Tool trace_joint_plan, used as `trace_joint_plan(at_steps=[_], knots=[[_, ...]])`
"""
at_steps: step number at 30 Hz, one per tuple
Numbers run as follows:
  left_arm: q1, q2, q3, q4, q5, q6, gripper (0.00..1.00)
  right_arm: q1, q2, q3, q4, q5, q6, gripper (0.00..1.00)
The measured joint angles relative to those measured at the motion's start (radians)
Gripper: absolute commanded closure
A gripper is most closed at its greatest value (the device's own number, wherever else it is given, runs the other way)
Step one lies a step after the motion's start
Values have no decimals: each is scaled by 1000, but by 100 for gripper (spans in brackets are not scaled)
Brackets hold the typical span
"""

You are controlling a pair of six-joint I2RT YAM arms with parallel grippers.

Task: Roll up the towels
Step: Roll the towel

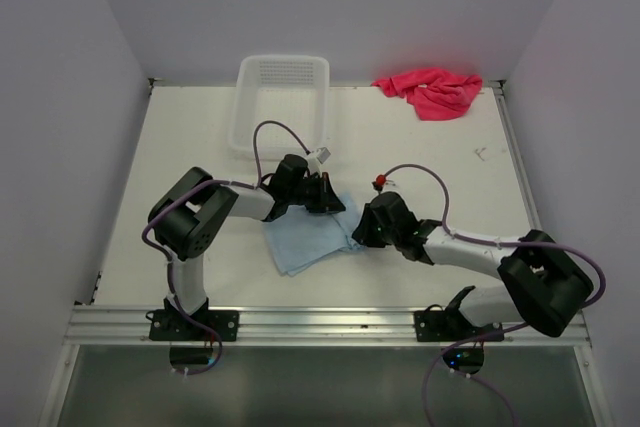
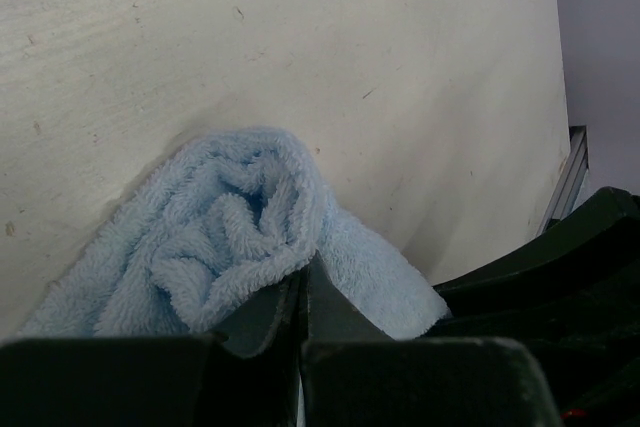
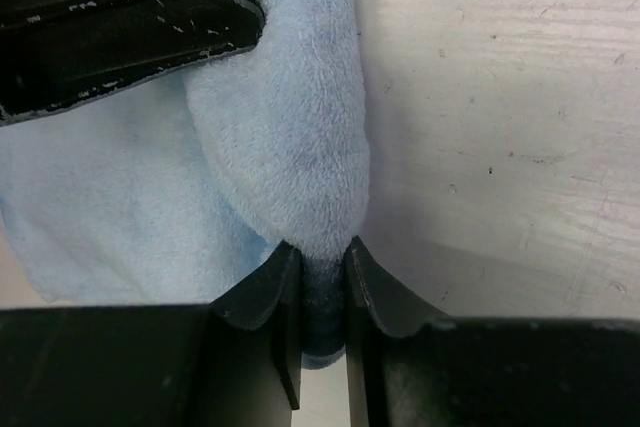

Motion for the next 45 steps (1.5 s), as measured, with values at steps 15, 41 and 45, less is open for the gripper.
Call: trace_joint_plan(at_steps=[15,41,45], knots=[[2,0,130,-169,-8,-7,100,275,76,166,-286,517,-76,100],[-37,-16,87,-32,11,-77,100,403,339,403,-539,813,-90,88],[-39,23,55,-26,11,-77,100,402,324,402,-538,790,-95,78]])
